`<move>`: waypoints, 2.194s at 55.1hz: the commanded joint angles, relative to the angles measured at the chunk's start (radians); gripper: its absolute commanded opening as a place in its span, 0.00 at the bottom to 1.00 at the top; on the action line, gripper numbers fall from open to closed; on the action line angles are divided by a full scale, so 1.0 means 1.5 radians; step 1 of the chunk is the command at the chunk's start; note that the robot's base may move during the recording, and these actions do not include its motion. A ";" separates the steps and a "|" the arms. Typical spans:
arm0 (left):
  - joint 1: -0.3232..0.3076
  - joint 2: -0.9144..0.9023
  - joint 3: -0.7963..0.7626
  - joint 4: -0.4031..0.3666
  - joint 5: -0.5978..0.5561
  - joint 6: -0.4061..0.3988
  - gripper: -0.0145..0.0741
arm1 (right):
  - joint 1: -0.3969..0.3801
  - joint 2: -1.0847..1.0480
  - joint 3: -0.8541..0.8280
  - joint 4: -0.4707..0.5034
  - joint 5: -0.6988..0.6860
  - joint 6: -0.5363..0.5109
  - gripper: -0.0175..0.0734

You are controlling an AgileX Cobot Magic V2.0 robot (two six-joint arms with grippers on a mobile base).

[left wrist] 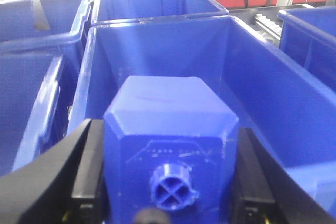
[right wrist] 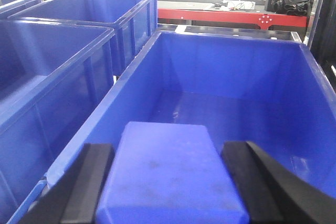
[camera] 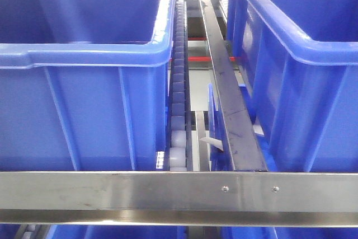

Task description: Pick and sort blue part to right shelf

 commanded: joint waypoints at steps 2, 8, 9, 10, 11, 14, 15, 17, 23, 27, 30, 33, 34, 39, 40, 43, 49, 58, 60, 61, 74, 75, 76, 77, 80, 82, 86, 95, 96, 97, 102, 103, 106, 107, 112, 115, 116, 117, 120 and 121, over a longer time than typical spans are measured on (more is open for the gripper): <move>-0.005 0.091 -0.087 -0.003 -0.044 -0.005 0.30 | -0.003 0.013 -0.019 -0.011 -0.072 -0.006 0.43; -0.005 0.197 -0.165 -0.003 -0.019 -0.005 0.30 | -0.003 0.013 -0.019 -0.011 -0.072 -0.006 0.43; -0.005 0.218 -0.179 -0.003 -0.014 -0.005 0.30 | -0.003 0.013 -0.019 -0.011 -0.072 -0.006 0.43; -0.005 0.240 -0.192 -0.003 -0.009 -0.005 0.30 | -0.003 0.013 -0.019 -0.011 -0.072 -0.006 0.43; -0.005 0.261 -0.205 -0.003 -0.004 -0.005 0.30 | -0.003 0.013 -0.019 -0.011 -0.072 -0.006 0.43; -0.005 0.320 -0.240 -0.003 0.011 -0.005 0.30 | -0.003 0.013 -0.019 -0.011 -0.072 -0.006 0.43; -0.005 0.335 -0.248 -0.003 0.015 -0.005 0.31 | -0.003 0.013 -0.019 -0.011 -0.072 -0.006 0.43; -0.005 0.372 -0.266 -0.003 0.023 -0.005 0.31 | -0.003 0.013 -0.019 -0.011 -0.072 -0.006 0.43; -0.005 0.499 -0.320 -0.003 0.030 -0.005 0.31 | -0.003 0.013 -0.019 -0.011 -0.072 -0.006 0.43; -0.005 0.581 -0.349 -0.003 0.030 -0.005 0.31 | -0.003 0.013 -0.019 -0.011 -0.072 -0.006 0.43; -0.005 0.633 -0.365 -0.003 0.030 -0.005 0.31 | -0.003 0.013 -0.019 -0.011 -0.071 -0.006 0.43; -0.005 0.675 -0.376 -0.003 0.029 -0.005 0.31 | -0.003 0.013 -0.019 -0.011 -0.071 -0.006 0.43; -0.005 0.692 -0.381 -0.003 0.029 -0.005 0.31 | -0.003 0.013 -0.019 -0.011 -0.071 -0.006 0.43; -0.005 0.763 -0.395 -0.009 0.029 -0.005 0.30 | -0.003 0.013 -0.019 -0.011 -0.071 -0.006 0.43; -0.005 0.772 -0.397 -0.009 0.027 -0.005 0.31 | -0.003 0.013 -0.019 -0.011 -0.071 -0.006 0.43; -0.005 0.805 -0.403 -0.009 0.022 -0.005 0.31 | -0.003 0.013 -0.019 -0.011 -0.071 -0.006 0.43; -0.005 0.859 -0.414 -0.009 0.006 -0.005 0.31 | -0.003 0.013 -0.019 -0.011 -0.071 -0.006 0.43; -0.005 0.929 -0.418 -0.009 -0.003 -0.005 0.31 | -0.003 0.013 -0.019 -0.011 -0.071 -0.006 0.43; -0.005 0.941 -0.418 -0.009 -0.002 -0.005 0.31 | -0.003 0.013 -0.019 -0.011 -0.071 -0.006 0.43; -0.005 0.947 -0.418 -0.009 0.000 -0.005 0.31 | -0.003 0.013 -0.019 -0.011 -0.071 -0.006 0.43; -0.005 0.963 -0.423 -0.009 0.012 0.003 0.44 | -0.003 0.013 -0.019 -0.011 -0.070 -0.006 0.43; -0.005 0.963 -0.425 -0.009 0.017 0.009 0.48 | -0.003 0.013 -0.019 -0.011 -0.070 -0.006 0.43; -0.005 0.963 -0.428 -0.009 0.019 0.015 0.51 | -0.003 0.013 -0.019 -0.011 -0.069 -0.006 0.43; -0.005 0.963 -0.428 -0.009 0.019 0.015 0.54 | -0.003 0.013 -0.019 -0.011 -0.069 -0.006 0.43; -0.005 0.963 -0.435 -0.009 0.023 0.015 0.67 | -0.003 0.013 -0.019 -0.011 -0.069 -0.006 0.43; -0.005 0.963 -0.441 -0.009 0.030 0.015 0.76 | -0.003 0.013 -0.019 -0.011 -0.068 -0.006 0.43; -0.005 0.961 -0.455 -0.009 0.051 0.015 0.89 | -0.003 0.013 -0.019 -0.011 -0.067 -0.006 0.43; -0.005 0.939 -0.482 -0.019 0.108 0.015 0.91 | -0.003 0.013 -0.019 -0.011 -0.067 -0.006 0.43; -0.005 0.933 -0.482 -0.025 0.112 0.015 0.90 | -0.003 0.013 -0.019 -0.011 -0.067 -0.006 0.43; -0.005 0.921 -0.482 -0.031 0.116 0.015 0.89 | -0.003 0.013 -0.019 -0.011 -0.067 -0.006 0.43; -0.005 0.866 -0.482 -0.045 0.132 0.015 0.84 | -0.003 0.013 -0.019 -0.011 -0.067 -0.006 0.43; -0.005 0.856 -0.480 -0.047 0.133 0.015 0.83 | -0.003 0.013 -0.019 -0.011 -0.067 -0.006 0.43; -0.005 0.807 -0.472 -0.048 0.132 0.015 0.78 | -0.003 0.013 -0.019 -0.011 -0.067 -0.006 0.43; -0.005 0.789 -0.468 -0.048 0.129 0.015 0.76 | -0.003 0.013 -0.019 -0.011 -0.067 -0.006 0.43; -0.005 0.709 -0.435 -0.048 0.102 0.015 0.69 | -0.003 0.013 -0.019 -0.011 -0.067 -0.006 0.43; -0.005 0.661 -0.415 -0.048 0.087 0.015 0.65 | -0.003 0.013 -0.019 -0.011 -0.067 -0.006 0.43; -0.005 0.649 -0.406 -0.048 0.082 0.015 0.63 | -0.003 0.013 -0.019 -0.011 -0.067 -0.006 0.43; -0.005 0.631 -0.400 -0.048 0.079 0.015 0.62 | -0.003 0.013 -0.019 -0.011 -0.067 -0.006 0.43; -0.005 0.584 -0.375 -0.048 0.070 0.015 0.58 | -0.003 0.013 -0.019 -0.011 -0.067 -0.006 0.43; -0.005 0.566 -0.364 -0.048 0.067 0.015 0.57 | -0.003 0.013 -0.019 -0.011 -0.067 -0.006 0.43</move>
